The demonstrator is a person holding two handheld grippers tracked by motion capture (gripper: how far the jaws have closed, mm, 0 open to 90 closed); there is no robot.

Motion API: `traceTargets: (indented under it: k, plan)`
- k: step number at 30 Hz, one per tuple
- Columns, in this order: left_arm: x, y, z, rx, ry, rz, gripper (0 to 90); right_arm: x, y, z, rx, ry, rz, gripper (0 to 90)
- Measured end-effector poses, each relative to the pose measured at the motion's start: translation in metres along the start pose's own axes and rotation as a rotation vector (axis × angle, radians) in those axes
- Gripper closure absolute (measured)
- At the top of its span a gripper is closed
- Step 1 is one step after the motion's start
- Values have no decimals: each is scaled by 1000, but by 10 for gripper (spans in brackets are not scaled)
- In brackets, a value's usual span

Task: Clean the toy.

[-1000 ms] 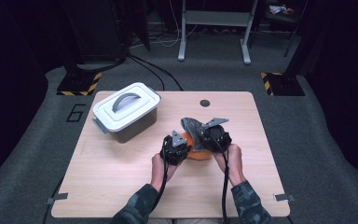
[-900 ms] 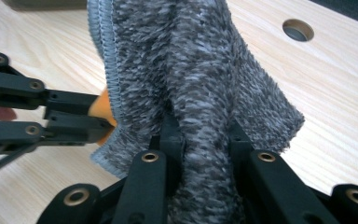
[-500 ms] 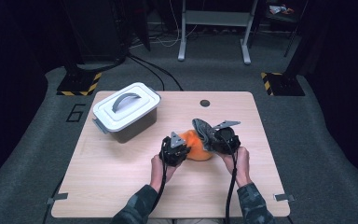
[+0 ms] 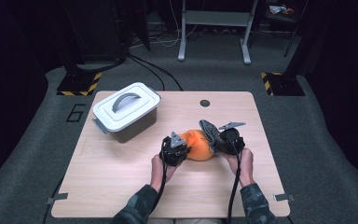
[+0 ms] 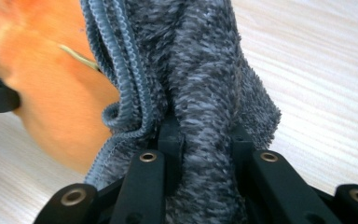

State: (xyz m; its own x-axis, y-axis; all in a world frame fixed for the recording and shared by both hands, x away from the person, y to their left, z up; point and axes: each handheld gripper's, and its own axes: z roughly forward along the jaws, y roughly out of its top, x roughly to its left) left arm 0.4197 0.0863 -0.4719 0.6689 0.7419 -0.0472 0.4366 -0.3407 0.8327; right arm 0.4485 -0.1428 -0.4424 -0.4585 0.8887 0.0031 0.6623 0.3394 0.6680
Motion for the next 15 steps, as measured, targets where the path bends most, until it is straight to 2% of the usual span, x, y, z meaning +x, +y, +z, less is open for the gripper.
traceTargets:
  k: [5, 7, 15]
  plan:
    - [0, 0, 0, -2, -5, -1, 822, -6, -3, 4, -13, 15, 49, 722]
    - [1, 0, 0, -1, -6, 2, 822, -8, -4, 6, -14, 15, 44, 722]
    - [2, 0, 0, -3, -8, -8, 822, -17, -15, 14, 28, 12, 115, 730]
